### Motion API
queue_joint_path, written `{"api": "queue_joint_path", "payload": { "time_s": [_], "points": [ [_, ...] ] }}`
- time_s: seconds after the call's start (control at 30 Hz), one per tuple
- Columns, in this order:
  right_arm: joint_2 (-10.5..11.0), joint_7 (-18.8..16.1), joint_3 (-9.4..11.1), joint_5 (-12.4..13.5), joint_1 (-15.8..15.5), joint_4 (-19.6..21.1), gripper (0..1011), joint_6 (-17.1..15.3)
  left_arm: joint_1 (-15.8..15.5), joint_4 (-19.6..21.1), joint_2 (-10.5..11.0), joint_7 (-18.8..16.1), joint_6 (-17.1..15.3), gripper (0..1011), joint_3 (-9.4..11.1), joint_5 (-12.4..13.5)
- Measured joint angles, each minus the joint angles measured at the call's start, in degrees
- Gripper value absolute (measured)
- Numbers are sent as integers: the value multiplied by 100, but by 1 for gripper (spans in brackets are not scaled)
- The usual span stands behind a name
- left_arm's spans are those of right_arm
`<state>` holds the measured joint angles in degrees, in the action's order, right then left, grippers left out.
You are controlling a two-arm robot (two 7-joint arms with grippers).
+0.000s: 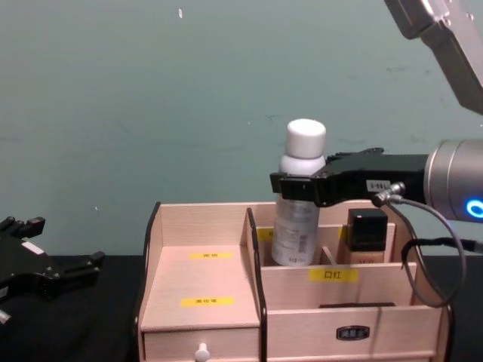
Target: Pick up the facial cleanser and watermelon frost from the table and place them into the tiered storage box.
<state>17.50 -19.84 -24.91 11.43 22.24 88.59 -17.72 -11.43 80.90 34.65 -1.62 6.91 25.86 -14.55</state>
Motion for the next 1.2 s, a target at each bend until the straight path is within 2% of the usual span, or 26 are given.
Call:
{"api": "queue_joint_path", "payload": {
  "time_s": [0.93, 1.2],
  "points": [
    [-83, -89, 6, -84, 25, -538, 611, 20, 0, 0, 0, 0, 0, 1001, 0, 0],
    [-87, -96, -7, -99, 33, -563, 611, 32, 0, 0, 0, 0, 0, 1001, 0, 0]
  ]
}}
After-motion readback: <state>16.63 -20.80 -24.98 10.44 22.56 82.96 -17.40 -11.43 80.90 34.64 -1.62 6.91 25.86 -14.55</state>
